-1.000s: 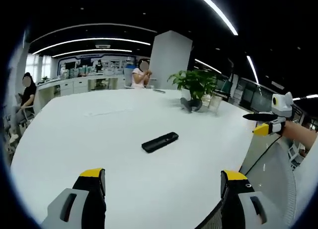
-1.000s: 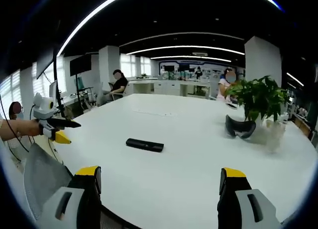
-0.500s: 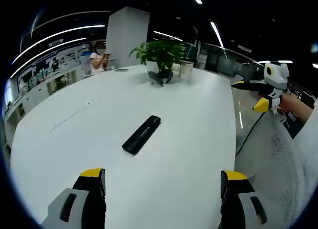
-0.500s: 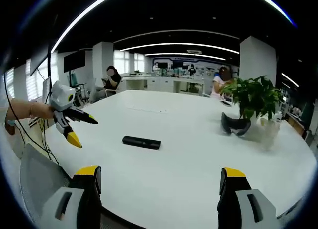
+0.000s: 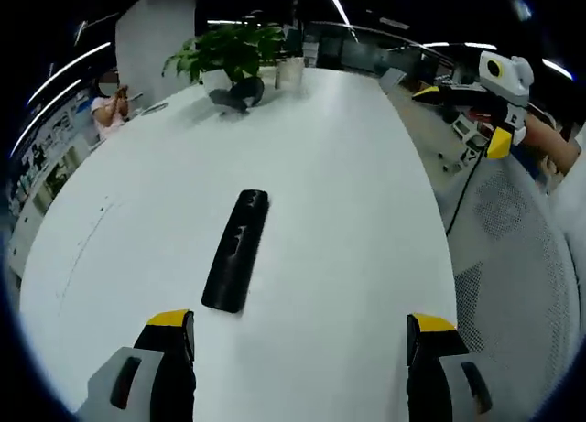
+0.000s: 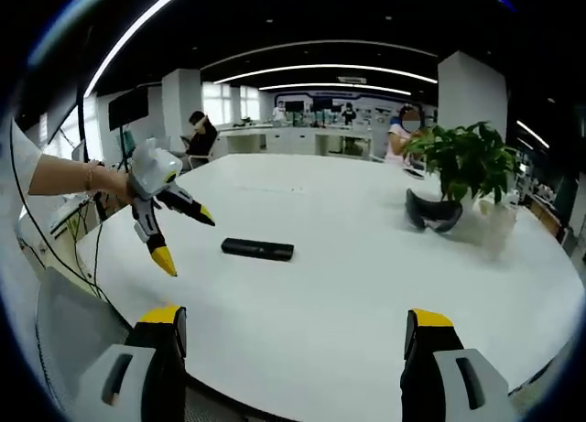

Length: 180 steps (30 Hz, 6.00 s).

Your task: Press the specified remote control buttons in sequence, fully releasing each button before pressing the next.

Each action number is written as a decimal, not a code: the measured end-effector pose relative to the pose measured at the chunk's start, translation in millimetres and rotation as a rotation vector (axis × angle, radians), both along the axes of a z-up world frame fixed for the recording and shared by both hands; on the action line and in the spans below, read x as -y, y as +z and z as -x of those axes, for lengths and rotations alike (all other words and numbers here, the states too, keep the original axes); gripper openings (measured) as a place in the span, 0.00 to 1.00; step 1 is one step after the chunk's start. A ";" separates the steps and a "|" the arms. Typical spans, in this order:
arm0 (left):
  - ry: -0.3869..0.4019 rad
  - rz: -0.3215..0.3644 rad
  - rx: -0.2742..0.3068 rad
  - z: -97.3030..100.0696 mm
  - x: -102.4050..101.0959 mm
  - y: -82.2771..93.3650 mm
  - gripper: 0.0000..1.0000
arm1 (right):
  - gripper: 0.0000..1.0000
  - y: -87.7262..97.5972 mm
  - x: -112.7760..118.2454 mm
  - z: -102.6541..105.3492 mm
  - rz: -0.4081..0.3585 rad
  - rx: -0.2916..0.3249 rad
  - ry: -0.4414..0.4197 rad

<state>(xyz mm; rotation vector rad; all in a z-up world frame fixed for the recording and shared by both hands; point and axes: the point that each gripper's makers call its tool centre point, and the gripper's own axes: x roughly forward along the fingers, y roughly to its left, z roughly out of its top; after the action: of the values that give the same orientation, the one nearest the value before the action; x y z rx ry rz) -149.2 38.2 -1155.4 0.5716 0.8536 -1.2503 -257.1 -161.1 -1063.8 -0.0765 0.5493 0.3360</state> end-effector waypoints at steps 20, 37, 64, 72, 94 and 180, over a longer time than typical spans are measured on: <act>-0.027 -0.178 0.002 -47.5 21.0 -40.1 0.55 | 0.99 -7.5 10.2 5.0 -0.033 -0.020 -0.053; -0.053 -0.174 0.055 -62.3 29.8 -39.7 0.23 | 0.75 -4.6 16.9 2.0 -0.051 -0.018 -0.081; -0.110 -0.149 0.072 -7.0 21.4 -39.4 0.23 | 0.72 -13.6 7.8 2.6 -0.030 -0.046 -0.023; -0.136 -0.163 0.095 13.6 18.9 -39.3 0.23 | 0.70 -17.4 -0.5 4.1 -0.020 -0.064 0.024; -0.183 -0.199 0.110 65.1 11.5 -35.5 0.23 | 0.65 -23.7 -12.6 2.2 -0.007 -0.099 0.107; -0.202 -0.226 0.049 110.6 -4.0 -40.2 0.23 | 0.00 -108.6 -117.2 3.7 0.424 -0.333 0.960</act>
<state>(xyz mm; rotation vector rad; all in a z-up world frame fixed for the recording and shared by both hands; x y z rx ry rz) -259.7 42.2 -1195.7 0.8839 0.9191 -1.3250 -260.8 -43.9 -1172.4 -0.7181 0.8884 1.1767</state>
